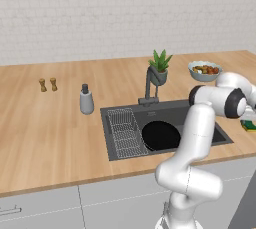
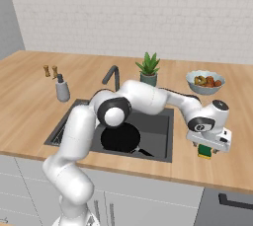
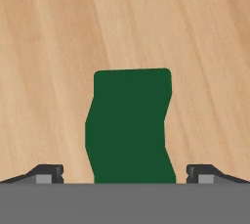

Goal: Pick the pan and sponge and place them into the sink. Then turn on the water.

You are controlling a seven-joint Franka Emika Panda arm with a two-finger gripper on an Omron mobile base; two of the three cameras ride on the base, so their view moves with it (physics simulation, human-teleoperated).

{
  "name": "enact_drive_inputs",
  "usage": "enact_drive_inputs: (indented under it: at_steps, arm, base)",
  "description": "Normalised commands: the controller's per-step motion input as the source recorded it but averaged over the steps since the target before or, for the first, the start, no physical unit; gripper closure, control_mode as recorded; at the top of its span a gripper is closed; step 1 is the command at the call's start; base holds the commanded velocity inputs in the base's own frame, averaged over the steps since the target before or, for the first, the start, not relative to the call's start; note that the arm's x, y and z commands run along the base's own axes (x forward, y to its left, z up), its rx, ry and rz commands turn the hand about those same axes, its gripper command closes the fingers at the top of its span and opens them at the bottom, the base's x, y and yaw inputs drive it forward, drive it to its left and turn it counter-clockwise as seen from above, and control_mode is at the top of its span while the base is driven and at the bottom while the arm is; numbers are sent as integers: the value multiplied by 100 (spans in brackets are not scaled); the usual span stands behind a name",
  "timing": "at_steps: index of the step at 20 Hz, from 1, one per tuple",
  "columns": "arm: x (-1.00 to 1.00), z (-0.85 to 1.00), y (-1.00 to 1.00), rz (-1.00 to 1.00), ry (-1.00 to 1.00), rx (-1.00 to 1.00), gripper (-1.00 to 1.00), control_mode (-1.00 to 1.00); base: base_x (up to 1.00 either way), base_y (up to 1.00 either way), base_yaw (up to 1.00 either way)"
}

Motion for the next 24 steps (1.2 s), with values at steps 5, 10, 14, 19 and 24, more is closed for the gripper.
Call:
enact_drive_inputs:
  at_steps: [5, 10, 14, 19, 24]
  arm:
    - [0, -5, 5, 0, 0, 0, -100, -100]
    - [12, -1, 11, 0, 0, 0, -100, -100]
    - [16, -3, 1, 0, 0, 0, -100, -100]
    - [6, -21, 0, 0, 0, 0, -100, -100]
    - [0, -24, -1, 0, 0, 0, -100, -100]
  base:
    - [0, 0, 0]
    - [0, 0, 0]
    - [0, 0, 0]
    - [0, 0, 0]
    - [0, 0, 0]
